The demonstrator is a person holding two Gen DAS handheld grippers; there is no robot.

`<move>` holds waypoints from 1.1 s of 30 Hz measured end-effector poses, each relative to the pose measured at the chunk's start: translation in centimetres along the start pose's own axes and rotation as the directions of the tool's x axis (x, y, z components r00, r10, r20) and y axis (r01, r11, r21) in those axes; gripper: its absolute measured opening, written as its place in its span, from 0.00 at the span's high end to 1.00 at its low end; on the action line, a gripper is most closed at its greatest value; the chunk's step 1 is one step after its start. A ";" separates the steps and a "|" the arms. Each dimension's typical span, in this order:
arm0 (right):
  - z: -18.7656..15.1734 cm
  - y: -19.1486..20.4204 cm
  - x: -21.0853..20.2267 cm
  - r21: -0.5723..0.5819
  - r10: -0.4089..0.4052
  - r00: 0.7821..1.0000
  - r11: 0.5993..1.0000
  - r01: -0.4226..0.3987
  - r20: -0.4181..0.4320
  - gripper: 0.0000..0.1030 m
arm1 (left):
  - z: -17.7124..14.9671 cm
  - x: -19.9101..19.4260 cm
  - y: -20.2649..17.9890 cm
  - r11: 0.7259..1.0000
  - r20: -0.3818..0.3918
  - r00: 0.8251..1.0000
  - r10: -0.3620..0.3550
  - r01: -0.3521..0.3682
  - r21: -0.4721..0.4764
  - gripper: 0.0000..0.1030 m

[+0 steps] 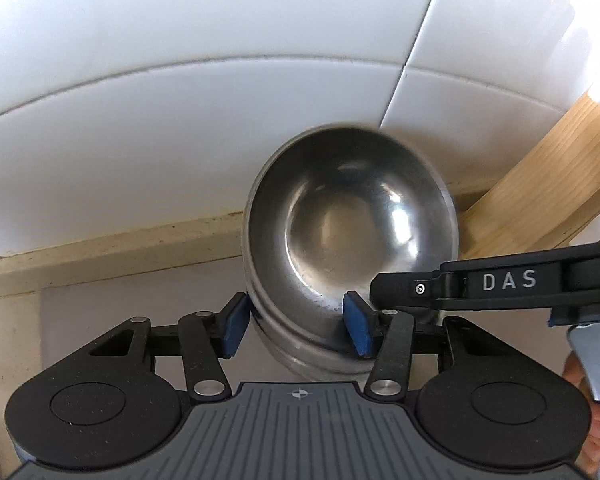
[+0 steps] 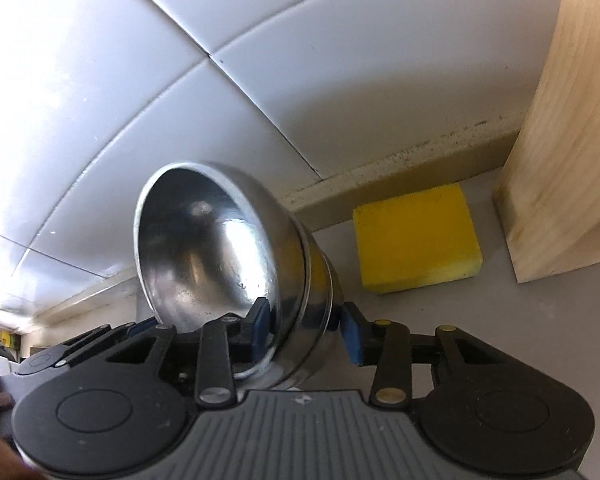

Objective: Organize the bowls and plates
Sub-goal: 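Lift the stacked steel bowls with both grippers, then carry the steel bowl stack with both grippers away from the sponge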

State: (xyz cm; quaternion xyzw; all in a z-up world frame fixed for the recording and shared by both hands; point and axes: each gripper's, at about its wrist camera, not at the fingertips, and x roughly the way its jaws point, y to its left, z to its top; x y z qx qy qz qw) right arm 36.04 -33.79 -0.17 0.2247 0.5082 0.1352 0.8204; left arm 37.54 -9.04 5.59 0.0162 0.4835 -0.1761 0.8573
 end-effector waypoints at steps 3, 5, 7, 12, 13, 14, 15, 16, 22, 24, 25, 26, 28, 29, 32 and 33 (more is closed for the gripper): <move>-0.2 0.5 -0.6 -0.011 0.007 1.000 1.000 -0.007 0.001 0.84 | -0.1 -2.0 -0.6 0.999 0.042 0.999 0.021 -0.023 0.043 0.51; -0.3 0.8 -1.0 -0.028 0.018 1.000 0.999 -0.018 -0.001 0.86 | -0.4 -2.8 -0.7 0.998 0.052 0.998 0.029 -0.032 0.059 0.50; -1.0 1.6 -1.1 -0.040 0.002 1.000 0.999 -0.002 -0.003 0.86 | -1.0 -1.7 -1.6 0.999 0.034 0.999 0.033 -0.034 0.037 0.49; -1.5 2.5 -1.2 -0.045 0.013 1.000 0.999 -0.013 -0.006 0.87 | -1.2 -2.6 -1.3 0.999 0.047 0.998 0.046 -0.047 0.023 0.49; -1.5 2.5 -1.3 -0.045 0.019 1.000 0.999 -0.020 -0.007 0.87 | -0.6 -2.4 -1.4 0.999 0.051 0.998 0.046 -0.047 0.019 0.49; -1.6 2.6 -1.4 -0.042 0.023 1.000 0.999 -0.023 -0.003 0.87 | -0.1 -2.7 -1.8 0.999 0.053 0.998 0.047 -0.048 0.019 0.48; -1.2 2.4 -1.8 -0.048 0.026 1.000 0.999 -0.026 0.001 0.87 | 0.0 -2.8 -1.8 0.999 0.058 0.997 0.047 -0.048 0.019 0.48; -1.0 2.6 -1.9 -0.053 0.030 1.000 0.998 -0.030 0.004 0.87 | 0.1 -2.9 -1.6 0.999 0.062 0.997 0.039 -0.040 0.015 0.48; -0.5 3.6 -1.0 -0.085 -0.035 0.999 0.996 0.032 -0.027 0.87 | -0.5 -0.5 -1.4 0.999 0.016 0.999 0.049 -0.049 -0.001 0.48; -0.7 3.8 -0.5 -0.124 -0.040 0.999 0.991 0.039 -0.003 0.85 | -0.3 -0.1 -0.7 0.999 0.010 0.999 0.045 -0.045 -0.016 0.47; -0.5 3.9 -0.5 -0.128 -0.037 0.999 0.991 0.035 -0.013 0.82 | -0.1 0.2 -0.3 0.999 0.003 0.999 0.038 -0.038 -0.020 0.46; 0.0 3.7 -0.3 -0.111 -0.036 0.998 0.993 0.031 -0.043 0.79 | 0.1 0.4 0.0 0.999 -0.002 0.999 0.036 -0.036 -0.024 0.43; 0.7 2.9 0.8 -0.045 -0.010 0.996 0.999 0.006 -0.089 0.74 | 0.5 1.1 0.6 0.999 -0.010 0.999 0.035 -0.036 -0.035 0.38; 1.0 2.4 1.5 -0.012 -0.001 0.994 1.000 0.000 -0.108 0.66 | 0.7 1.6 0.9 0.999 -0.023 1.000 0.021 -0.022 -0.041 0.35; 1.1 0.9 3.1 0.062 0.038 0.996 0.998 -0.032 -0.085 0.63 | 0.9 2.7 1.9 0.995 -0.040 0.999 -0.004 0.000 -0.097 0.35; 1.3 0.6 3.3 0.068 0.048 0.996 0.997 -0.043 -0.072 0.65 | 0.9 2.9 2.1 0.994 -0.043 0.999 -0.024 0.019 -0.108 0.37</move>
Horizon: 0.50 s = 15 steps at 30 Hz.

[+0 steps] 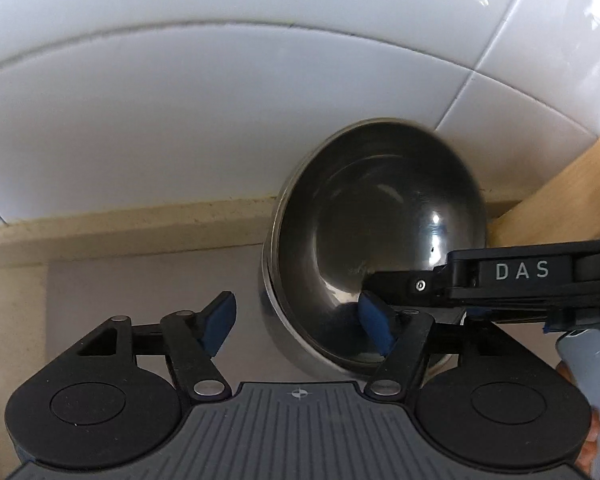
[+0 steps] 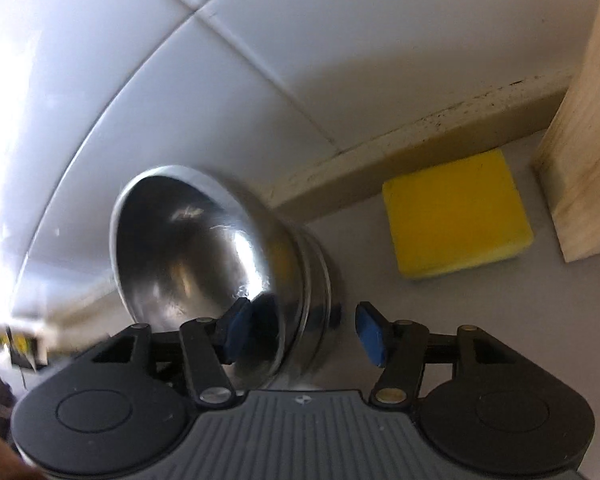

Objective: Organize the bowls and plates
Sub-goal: 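Carry the steel bowl stack with both grippers away from the sponge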

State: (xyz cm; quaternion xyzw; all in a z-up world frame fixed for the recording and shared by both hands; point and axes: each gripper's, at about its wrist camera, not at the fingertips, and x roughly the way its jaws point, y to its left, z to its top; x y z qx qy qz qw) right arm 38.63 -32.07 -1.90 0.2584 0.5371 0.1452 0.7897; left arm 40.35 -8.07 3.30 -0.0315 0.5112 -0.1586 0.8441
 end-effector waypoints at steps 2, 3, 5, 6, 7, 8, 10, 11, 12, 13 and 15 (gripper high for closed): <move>0.1 -0.1 0.1 -0.015 0.018 1.000 1.000 -0.018 0.007 0.70 | 0.0 0.0 0.0 1.000 0.002 1.000 -0.024 0.024 -0.007 0.45; 0.0 0.1 -0.2 -0.026 0.012 1.000 1.000 -0.012 0.009 0.71 | -0.1 0.0 -0.4 1.000 0.006 1.000 -0.008 0.008 0.002 0.45; -0.5 0.8 -0.6 -0.072 -0.014 1.000 0.997 0.016 0.028 0.73 | -0.2 -0.3 -1.1 1.000 0.011 1.000 0.019 -0.019 0.022 0.45; -0.8 1.0 -0.8 -0.073 -0.018 0.999 0.997 0.020 0.031 0.73 | -0.3 -0.4 -1.2 0.999 0.011 1.000 0.023 -0.024 0.024 0.45; -0.8 0.9 -1.1 -0.065 -0.012 1.000 0.998 0.014 0.027 0.73 | -0.3 -0.6 -1.4 0.999 0.016 1.000 0.024 -0.025 0.029 0.45; -0.9 0.8 -1.4 -0.058 -0.003 1.000 0.998 0.004 0.025 0.73 | -0.4 -0.9 -1.3 0.999 0.023 1.000 0.018 -0.019 0.030 0.45; -0.8 0.6 -1.7 -0.053 0.013 0.999 0.999 -0.011 0.032 0.74 | -0.3 -1.5 -1.0 1.000 0.028 1.000 -0.005 0.005 0.001 0.45; -0.7 0.6 -2.0 -0.043 0.019 0.999 0.999 -0.018 0.036 0.74 | -0.2 -1.9 -0.8 1.000 0.030 0.999 -0.012 0.013 -0.007 0.45; -0.7 0.8 -2.4 -0.049 0.023 0.999 0.999 -0.021 0.037 0.74 | -0.1 -2.2 -0.6 1.000 0.036 0.999 -0.014 0.014 -0.008 0.45; -0.6 0.9 -2.8 -0.059 0.027 0.999 0.998 -0.025 0.043 0.75 | 0.0 -2.4 -0.5 1.000 0.045 0.999 -0.012 0.012 -0.003 0.45; -0.7 1.5 -4.3 -0.101 0.023 0.998 0.995 -0.017 0.053 0.76 | -0.3 -3.0 -0.7 1.000 0.061 0.998 -0.007 0.007 0.000 0.45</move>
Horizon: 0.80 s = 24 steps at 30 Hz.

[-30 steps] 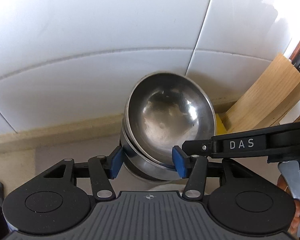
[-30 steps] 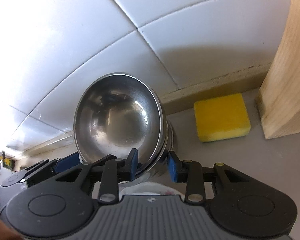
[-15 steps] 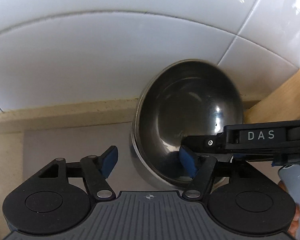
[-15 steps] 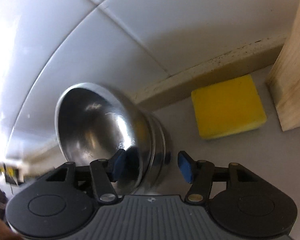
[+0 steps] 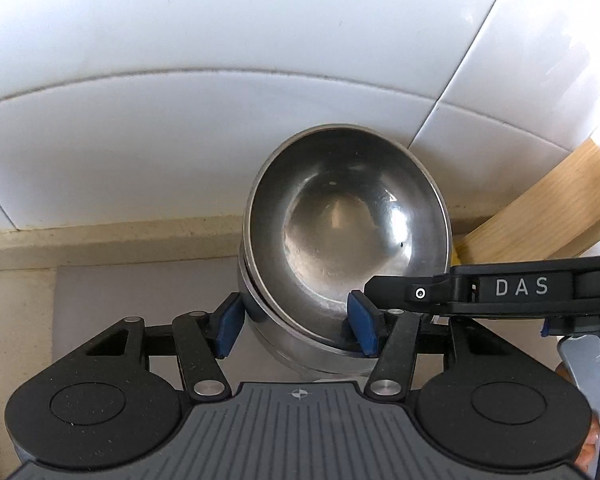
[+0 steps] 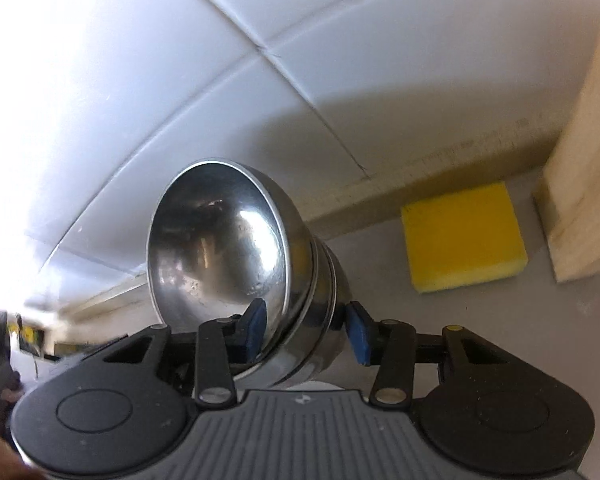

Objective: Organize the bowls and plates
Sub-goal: 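Carry the steel bowl stack with both grippers away from the sponge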

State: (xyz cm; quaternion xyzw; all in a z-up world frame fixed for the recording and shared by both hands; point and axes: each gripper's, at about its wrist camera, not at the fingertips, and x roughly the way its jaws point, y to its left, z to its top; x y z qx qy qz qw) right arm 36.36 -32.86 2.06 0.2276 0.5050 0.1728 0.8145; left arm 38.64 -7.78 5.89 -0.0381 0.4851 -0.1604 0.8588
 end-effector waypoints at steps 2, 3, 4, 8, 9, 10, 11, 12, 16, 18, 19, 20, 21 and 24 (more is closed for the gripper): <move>-0.5 0.6 -0.7 -0.016 -0.006 1.000 1.000 0.006 0.010 0.76 | -0.4 -0.9 0.1 1.000 0.014 1.000 0.008 -0.008 0.013 0.45; -0.7 0.8 -1.1 -0.024 -0.001 1.000 1.000 0.001 0.010 0.76 | -0.7 -1.4 0.0 1.000 0.021 1.000 0.007 -0.008 0.020 0.45; -0.8 0.8 -1.2 -0.027 0.004 1.000 1.000 -0.004 0.009 0.76 | -0.9 -1.7 0.0 1.000 0.022 1.000 0.006 -0.006 0.021 0.45; -1.2 0.6 -1.7 -0.049 0.015 1.000 0.999 -0.014 0.012 0.76 | -1.9 -3.5 -0.3 1.000 0.026 1.000 0.000 -0.001 0.020 0.45; -1.6 0.7 -2.3 -0.048 0.020 1.000 0.999 -0.020 0.008 0.76 | -2.3 -4.0 -0.4 1.000 0.026 1.000 -0.004 0.004 0.017 0.46; -1.8 1.0 -1.9 -0.050 0.025 1.000 0.998 -0.025 0.007 0.78 | -2.9 -4.5 -0.6 1.000 0.032 0.999 -0.006 0.005 0.015 0.46; -2.7 1.7 -1.9 -0.058 0.031 0.999 0.998 -0.030 0.012 0.78 | -3.1 -5.0 -0.7 1.000 0.042 0.999 -0.002 0.002 0.018 0.46; -3.1 1.9 -2.4 -0.070 0.033 0.999 0.997 -0.031 0.018 0.79 | -3.7 -5.5 -0.9 1.000 0.049 0.999 0.004 -0.005 0.028 0.46; -4.9 2.1 -3.0 -0.095 -0.001 1.000 0.996 0.001 0.005 0.83 | -5.2 -4.7 -0.9 0.999 0.010 0.999 0.034 -0.034 0.004 0.46; -5.5 1.8 -2.0 -0.093 -0.024 0.999 0.995 0.021 -0.025 0.84 | -5.6 -3.1 -1.5 0.999 -0.001 0.999 0.052 -0.052 0.006 0.46; -5.6 1.8 -1.3 -0.094 -0.034 0.999 0.995 0.032 -0.025 0.85 | -5.6 -2.4 -1.6 0.998 0.004 0.998 0.059 -0.059 -0.005 0.46; -5.4 1.7 -1.0 -0.092 -0.040 0.999 0.995 0.039 -0.011 0.85 | -5.4 -2.2 -1.7 0.998 0.009 0.998 0.058 -0.058 -0.015 0.46; -5.3 1.8 -0.7 -0.089 -0.051 0.999 0.995 0.051 0.001 0.85 | -5.1 -2.0 -1.7 0.998 0.028 0.998 0.056 -0.056 -0.008 0.46; -4.2 1.8 -0.9 -0.085 -0.052 0.998 0.995 0.055 0.032 0.86 | -4.0 -1.0 -1.7 0.998 0.032 0.998 0.055 -0.055 0.003 0.46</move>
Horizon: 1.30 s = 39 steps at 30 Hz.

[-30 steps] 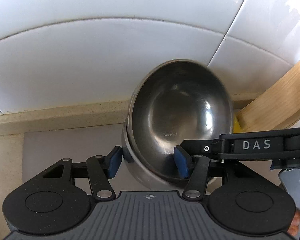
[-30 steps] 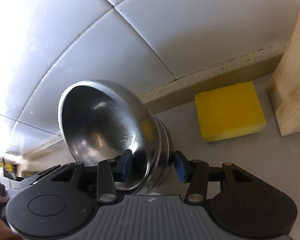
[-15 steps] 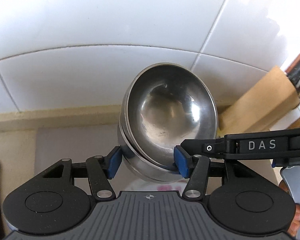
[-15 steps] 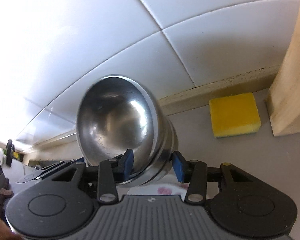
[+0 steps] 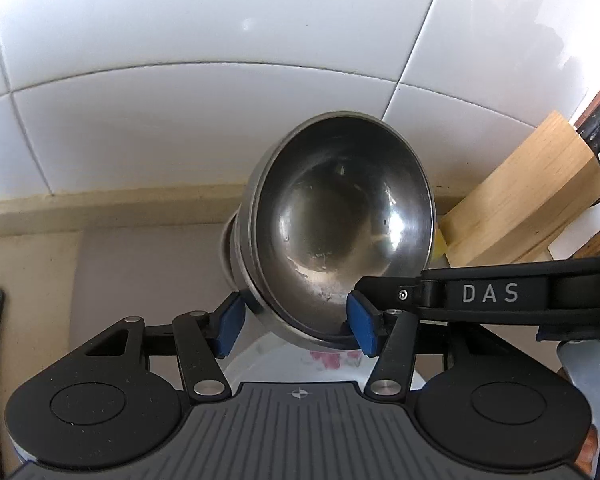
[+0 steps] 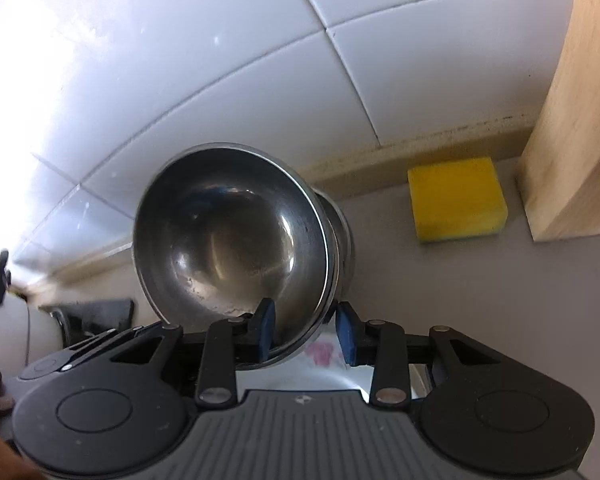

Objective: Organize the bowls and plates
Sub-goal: 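Carry the steel bowl stack with both grippers away from the sponge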

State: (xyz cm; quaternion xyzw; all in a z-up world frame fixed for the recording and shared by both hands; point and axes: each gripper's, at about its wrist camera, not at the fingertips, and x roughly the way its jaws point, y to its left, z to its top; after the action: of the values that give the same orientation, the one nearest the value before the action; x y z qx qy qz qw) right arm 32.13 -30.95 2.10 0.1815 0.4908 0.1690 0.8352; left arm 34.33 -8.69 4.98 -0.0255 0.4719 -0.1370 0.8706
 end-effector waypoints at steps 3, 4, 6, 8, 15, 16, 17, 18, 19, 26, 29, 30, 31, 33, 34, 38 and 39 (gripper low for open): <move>0.7 0.3 0.7 -0.006 -0.040 0.999 0.999 0.040 -0.026 0.87 | 0.7 1.9 0.6 1.000 -0.016 1.000 0.009 -0.009 -0.011 0.46; 0.9 0.7 0.3 -0.020 -0.049 0.999 0.999 0.048 -0.016 0.87 | 1.0 2.4 0.8 1.000 -0.025 1.000 0.009 -0.010 -0.011 0.46; 1.4 0.6 1.2 -0.015 -0.061 0.998 0.998 0.061 -0.034 0.87 | 1.6 3.2 1.2 1.000 -0.035 0.999 0.007 -0.007 -0.009 0.44; 2.0 0.9 1.8 -0.049 -0.060 0.998 0.997 0.058 -0.037 0.86 | 2.3 3.6 1.4 1.000 -0.034 0.999 0.014 -0.014 -0.001 0.44; 3.0 1.5 1.6 -0.124 -0.136 0.990 0.984 0.129 -0.043 0.65 | 2.5 3.2 3.2 0.999 -0.047 0.998 -0.042 0.042 -0.009 0.34; 3.1 1.3 1.3 -0.111 -0.115 0.992 0.988 0.109 -0.049 0.60 | 2.6 2.9 3.5 0.999 -0.043 0.998 -0.052 0.051 -0.018 0.30; 3.3 0.9 1.4 -0.081 -0.094 0.994 0.993 0.089 -0.057 0.54 | 2.8 2.4 4.1 0.998 -0.040 0.998 -0.053 0.052 -0.031 0.28; 3.4 0.4 1.4 -0.040 -0.065 0.996 0.997 0.062 -0.064 0.53 | 3.3 2.2 4.3 0.997 -0.039 0.997 -0.060 0.058 -0.045 0.27; 3.6 -0.2 1.9 0.011 -0.030 0.997 0.999 0.031 -0.075 0.53 | 3.5 2.1 4.5 0.996 -0.033 0.997 -0.073 0.072 -0.054 0.27; 3.7 -2.7 5.6 0.178 0.007 0.993 0.984 0.015 -0.121 0.53 | 4.5 5.4 6.1 0.983 -0.095 0.990 -0.108 0.093 -0.157 0.24; 3.6 -4.6 7.1 0.290 0.124 0.985 0.953 -0.084 -0.121 0.58 | 3.7 7.2 7.3 0.969 -0.128 0.982 -0.142 0.112 -0.219 0.22; 3.5 -4.8 7.1 0.298 0.140 0.984 0.949 -0.103 -0.106 0.62 | 3.5 7.4 7.5 0.967 -0.123 0.981 -0.152 0.121 -0.226 0.22; 3.5 -4.6 7.1 0.280 0.143 0.985 0.953 -0.112 -0.092 0.64 | 3.4 7.4 7.5 0.963 -0.123 0.979 -0.164 0.131 -0.235 0.26; 3.5 -4.1 6.8 0.245 0.115 0.991 0.965 -0.093 -0.076 0.67 | 3.6 7.4 7.2 0.958 -0.114 0.973 -0.200 0.170 -0.232 0.39; 3.5 -3.9 6.6 0.244 0.109 0.992 0.966 -0.089 -0.070 0.72 | 3.6 7.4 6.8 0.956 -0.115 0.971 -0.210 0.179 -0.232 0.40; 3.2 -3.6 5.6 0.211 0.111 0.992 0.973 -0.096 -0.058 0.78 | 3.4 6.9 5.9 0.968 -0.111 0.977 -0.181 0.157 -0.196 0.38; 3.1 -3.6 5.6 0.209 0.115 0.992 0.973 -0.101 -0.056 0.78 | 3.3 6.8 6.0 0.966 -0.114 0.976 -0.185 0.159 -0.204 0.38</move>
State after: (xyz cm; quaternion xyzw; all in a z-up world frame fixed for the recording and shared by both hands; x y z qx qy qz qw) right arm 37.78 -31.94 -2.39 0.2874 0.5229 0.1688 0.7845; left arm 41.87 -5.03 0.23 -0.1420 0.5354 -0.1671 0.8156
